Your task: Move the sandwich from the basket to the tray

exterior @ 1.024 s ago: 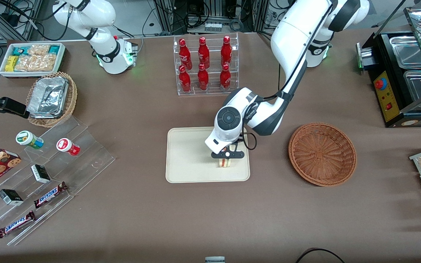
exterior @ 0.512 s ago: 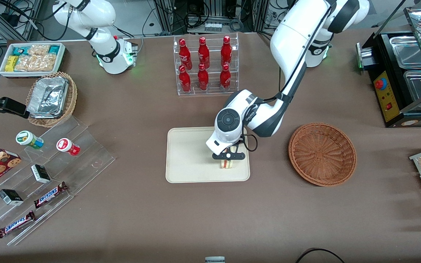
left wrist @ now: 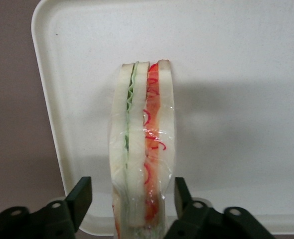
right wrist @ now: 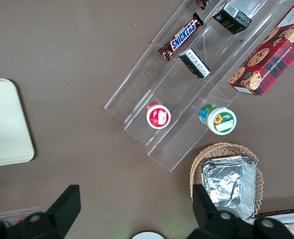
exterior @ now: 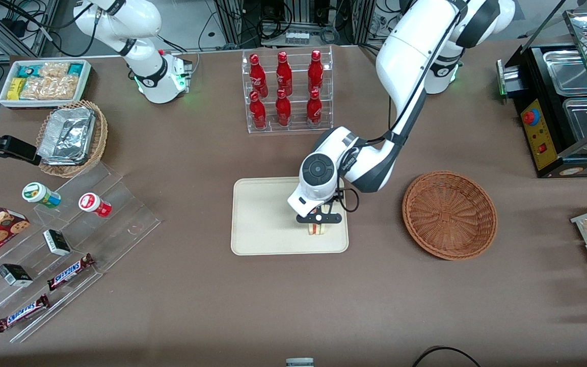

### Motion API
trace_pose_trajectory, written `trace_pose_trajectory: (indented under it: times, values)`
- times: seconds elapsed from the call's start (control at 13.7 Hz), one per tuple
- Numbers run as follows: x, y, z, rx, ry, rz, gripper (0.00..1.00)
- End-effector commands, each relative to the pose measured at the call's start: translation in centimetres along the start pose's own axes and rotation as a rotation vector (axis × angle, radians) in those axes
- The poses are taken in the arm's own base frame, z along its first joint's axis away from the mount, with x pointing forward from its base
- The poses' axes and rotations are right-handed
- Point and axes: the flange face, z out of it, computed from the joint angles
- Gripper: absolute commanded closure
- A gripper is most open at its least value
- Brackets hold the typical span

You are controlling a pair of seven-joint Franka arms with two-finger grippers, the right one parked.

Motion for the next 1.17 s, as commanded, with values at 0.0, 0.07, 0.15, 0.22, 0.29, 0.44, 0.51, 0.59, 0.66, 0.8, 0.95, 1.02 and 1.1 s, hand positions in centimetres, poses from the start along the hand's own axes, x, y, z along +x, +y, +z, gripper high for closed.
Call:
trace_pose_trajectory:
  times: [0.0, 0.07, 0.15, 0.22, 0.29, 0.44, 0.51, 0.59, 0.66, 0.8, 0.95, 1.02, 1.1]
  values:
    - [0.5, 0.3, -1.3, -0.002, 0.026, -0.007, 0.00]
    - [0.6, 0.3, -1.9, -0.005, 0.032, -0.018, 0.00]
    - [0.8, 0.4, -3.2, -0.012, 0.044, -0.022, 0.00]
    - [0.8, 0.1, -4.2, -0.015, 0.046, -0.027, 0.00]
    - [0.7, -0.3, -5.9, -0.019, 0.053, -0.029, 0.00]
    - [2.2, -3.4, -9.2, -0.037, 0.057, -0.073, 0.00]
    - [2.5, -4.7, -10.6, -0.034, 0.055, -0.085, 0.00]
    - [2.9, -6.2, -11.9, -0.030, 0.053, -0.101, 0.00]
    - [3.6, -8.0, -12.9, -0.029, 0.053, -0.126, 0.00]
    - [4.7, -11.7, -15.0, -0.035, 0.055, -0.175, 0.00]
    - [5.7, -16.0, -16.4, -0.030, 0.022, -0.146, 0.00]
    - [6.2, -18.8, -17.2, -0.028, 0.005, -0.138, 0.00]
    - [6.5, -20.9, -17.8, -0.026, -0.005, -0.136, 0.00]
